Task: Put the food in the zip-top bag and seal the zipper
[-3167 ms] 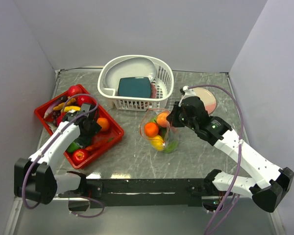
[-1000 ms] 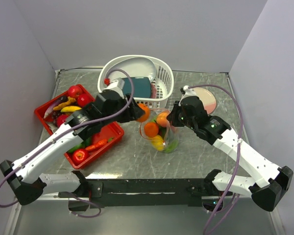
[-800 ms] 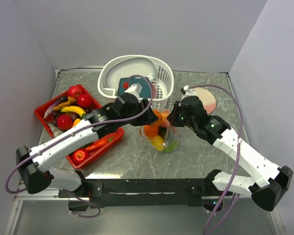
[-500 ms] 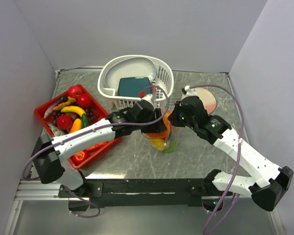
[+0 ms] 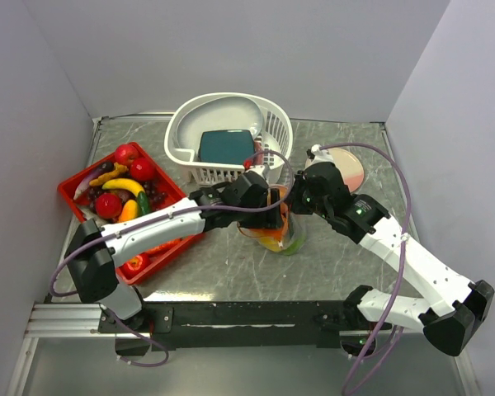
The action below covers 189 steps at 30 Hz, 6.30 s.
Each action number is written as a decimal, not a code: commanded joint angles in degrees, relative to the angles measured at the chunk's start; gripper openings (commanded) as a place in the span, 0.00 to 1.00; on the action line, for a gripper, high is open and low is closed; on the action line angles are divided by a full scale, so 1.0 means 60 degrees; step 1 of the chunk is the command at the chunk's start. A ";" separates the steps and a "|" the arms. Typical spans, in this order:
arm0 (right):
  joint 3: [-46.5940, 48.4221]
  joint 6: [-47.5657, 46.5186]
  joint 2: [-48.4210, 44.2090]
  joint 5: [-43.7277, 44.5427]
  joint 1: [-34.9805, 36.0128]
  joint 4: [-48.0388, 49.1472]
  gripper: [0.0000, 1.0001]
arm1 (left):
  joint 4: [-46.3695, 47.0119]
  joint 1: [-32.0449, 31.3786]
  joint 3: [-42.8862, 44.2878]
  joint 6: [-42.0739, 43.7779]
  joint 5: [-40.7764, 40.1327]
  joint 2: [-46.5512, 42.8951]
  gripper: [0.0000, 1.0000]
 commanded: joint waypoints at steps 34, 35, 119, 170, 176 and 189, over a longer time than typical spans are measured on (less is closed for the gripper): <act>0.0574 -0.0042 -0.0313 0.0226 0.0157 -0.0107 0.00 | -0.0960 0.0182 -0.1297 -0.0260 -0.1410 -0.2376 0.63; 0.0545 -0.0013 -0.0313 0.0197 0.0157 -0.0078 0.01 | -0.0581 0.0197 -0.1515 -0.0290 -0.1425 -0.2304 0.63; -0.0071 0.1408 -0.1310 -0.1005 0.2779 -0.3769 0.36 | 0.1107 0.0270 -0.0287 -0.1931 -0.0752 -0.1351 0.01; 0.0925 0.1276 -0.0768 -0.1194 0.1564 -0.4706 0.29 | 0.2426 0.0241 0.0753 0.1585 0.0552 -0.0150 0.06; 0.0969 0.1277 -0.0738 -0.1165 0.1491 -0.4765 0.09 | 0.2732 0.0241 0.0520 0.1789 0.0538 -0.0208 0.15; 0.1833 0.1496 -0.0081 -0.1940 0.0935 -0.5028 0.00 | 0.5631 0.0065 -0.3755 0.1879 -0.0810 -0.4259 0.57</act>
